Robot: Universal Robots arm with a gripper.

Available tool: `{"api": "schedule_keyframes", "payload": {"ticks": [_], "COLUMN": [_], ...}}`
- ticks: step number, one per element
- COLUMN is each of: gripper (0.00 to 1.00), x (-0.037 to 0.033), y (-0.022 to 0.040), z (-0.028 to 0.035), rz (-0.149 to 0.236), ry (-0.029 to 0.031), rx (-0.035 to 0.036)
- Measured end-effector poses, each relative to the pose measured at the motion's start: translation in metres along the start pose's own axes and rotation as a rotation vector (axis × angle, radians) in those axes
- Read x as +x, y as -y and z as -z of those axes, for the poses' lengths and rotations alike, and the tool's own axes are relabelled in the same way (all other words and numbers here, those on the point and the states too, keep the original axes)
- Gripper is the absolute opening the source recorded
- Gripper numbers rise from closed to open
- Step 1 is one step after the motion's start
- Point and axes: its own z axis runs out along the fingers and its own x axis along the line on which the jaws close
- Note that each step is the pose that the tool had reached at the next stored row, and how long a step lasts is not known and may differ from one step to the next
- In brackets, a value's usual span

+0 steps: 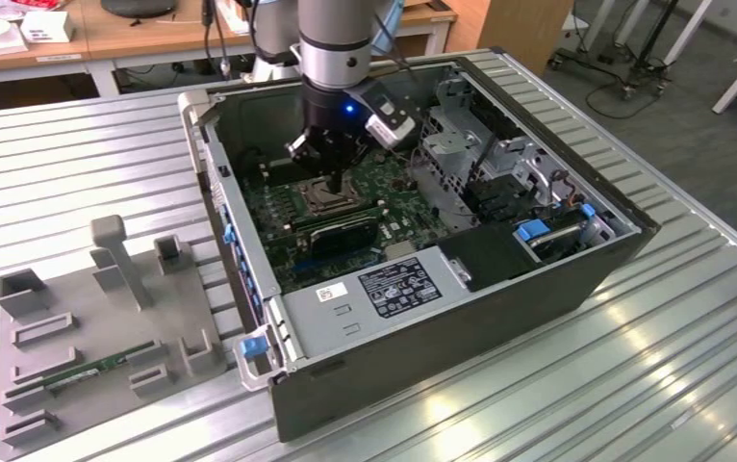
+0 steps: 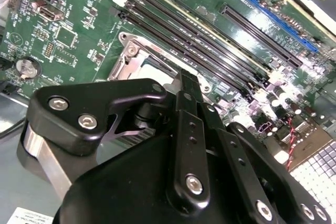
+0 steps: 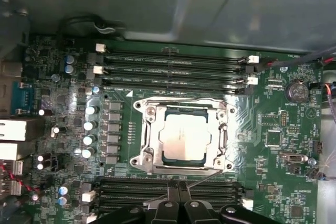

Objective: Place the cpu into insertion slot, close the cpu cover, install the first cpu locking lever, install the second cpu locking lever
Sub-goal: 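Install the second cpu locking lever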

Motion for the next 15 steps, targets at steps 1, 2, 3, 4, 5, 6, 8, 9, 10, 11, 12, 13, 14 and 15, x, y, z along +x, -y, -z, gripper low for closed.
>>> {"api": "schedule_keyframes", "payload": {"ticks": [1, 2, 3, 4, 5, 6, 8, 9, 10, 11, 12, 13, 14, 15], "gripper": [0.11, 0.11, 0.11, 0.11, 0.11, 0.11, 0.11, 0.11, 0.11, 0.11, 0.11, 0.11, 0.11, 0.11], "x": [0.0017, 0.0032, 0.0048, 0.0066, 0.0081, 0.0096, 0.0120, 0.0127, 0.0128, 0.0130, 0.0132, 0.0135, 0.0138, 0.0143], "y": [0.0000, 0.0000, 0.0000, -0.0001, -0.0001, -0.0002, -0.0002, -0.0003, -0.0003, -0.0003, -0.0003, -0.0002, -0.0001, 0.0000], "z": [0.0001, 0.0001, 0.0002, 0.0003, 0.0004, 0.0004, 0.0005, 0.0005, 0.0005, 0.0005, 0.0004, 0.0004, 0.0004, 0.0003], "rz": [0.000, 0.000, 0.000, 0.000, 0.000, 0.000, 0.000, 0.000, 0.000, 0.000, 0.000, 0.000, 0.000, 0.000], "ry": [0.0018, 0.0032, 0.0046, 0.0059, 0.0069, 0.0076, 0.0084, 0.0085, 0.0085, 0.0085, 0.0085, 0.0085, 0.0085, 0.0085], "rx": [0.0000, 0.0001, 0.0001, 0.0002, 0.0002, 0.0003, 0.0002, 0.0002, 0.0003, 0.0003, 0.0003, 0.0003, 0.0003, 0.0003]}}
